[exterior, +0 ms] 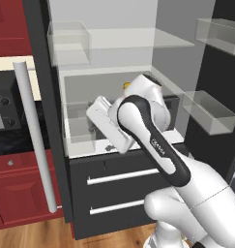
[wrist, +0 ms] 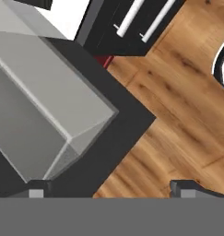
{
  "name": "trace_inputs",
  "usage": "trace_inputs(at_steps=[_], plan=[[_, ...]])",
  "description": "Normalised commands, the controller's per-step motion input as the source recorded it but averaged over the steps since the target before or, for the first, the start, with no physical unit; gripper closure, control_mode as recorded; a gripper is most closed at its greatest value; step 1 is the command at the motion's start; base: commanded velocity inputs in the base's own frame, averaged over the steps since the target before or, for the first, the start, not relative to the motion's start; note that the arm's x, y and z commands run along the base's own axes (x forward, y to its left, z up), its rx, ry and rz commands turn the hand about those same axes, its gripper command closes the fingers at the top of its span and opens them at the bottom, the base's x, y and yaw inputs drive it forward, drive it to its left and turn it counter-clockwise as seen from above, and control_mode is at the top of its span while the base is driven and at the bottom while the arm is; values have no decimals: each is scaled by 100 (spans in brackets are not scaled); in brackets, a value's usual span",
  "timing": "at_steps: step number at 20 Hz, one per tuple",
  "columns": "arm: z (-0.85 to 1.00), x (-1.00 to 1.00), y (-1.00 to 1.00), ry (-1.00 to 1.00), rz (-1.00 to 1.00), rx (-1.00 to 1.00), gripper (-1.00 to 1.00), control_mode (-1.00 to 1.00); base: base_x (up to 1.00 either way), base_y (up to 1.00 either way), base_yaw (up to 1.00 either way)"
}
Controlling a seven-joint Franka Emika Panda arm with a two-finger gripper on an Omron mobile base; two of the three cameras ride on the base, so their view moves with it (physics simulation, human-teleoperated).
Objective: Retrieve a lemon from the fridge and place it on the cutting board with the fish.
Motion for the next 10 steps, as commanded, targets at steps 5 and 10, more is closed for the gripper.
trace_inputs(at_steps=[5,10], plan=[[-1,2,-87,-13,20,-46,-100,-100,0,0,0],[-2,8,-99,-11,49,-39,-100,-100,0,0,0]])
